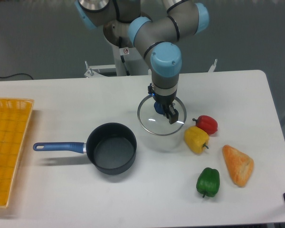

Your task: Place the lid on the table

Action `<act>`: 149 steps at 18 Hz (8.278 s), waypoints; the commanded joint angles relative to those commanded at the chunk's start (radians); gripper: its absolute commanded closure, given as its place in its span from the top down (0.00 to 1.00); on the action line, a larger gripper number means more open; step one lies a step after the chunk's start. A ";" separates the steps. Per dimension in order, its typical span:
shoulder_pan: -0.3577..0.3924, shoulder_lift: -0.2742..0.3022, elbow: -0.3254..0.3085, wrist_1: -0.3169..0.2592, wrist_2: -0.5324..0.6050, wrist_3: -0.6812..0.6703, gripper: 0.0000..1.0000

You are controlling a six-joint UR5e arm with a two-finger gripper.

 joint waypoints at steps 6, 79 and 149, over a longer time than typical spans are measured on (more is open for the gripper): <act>0.002 -0.005 -0.017 0.014 -0.002 0.003 0.52; -0.038 -0.100 -0.092 0.143 0.020 -0.006 0.53; -0.063 -0.114 -0.080 0.138 0.049 -0.014 0.67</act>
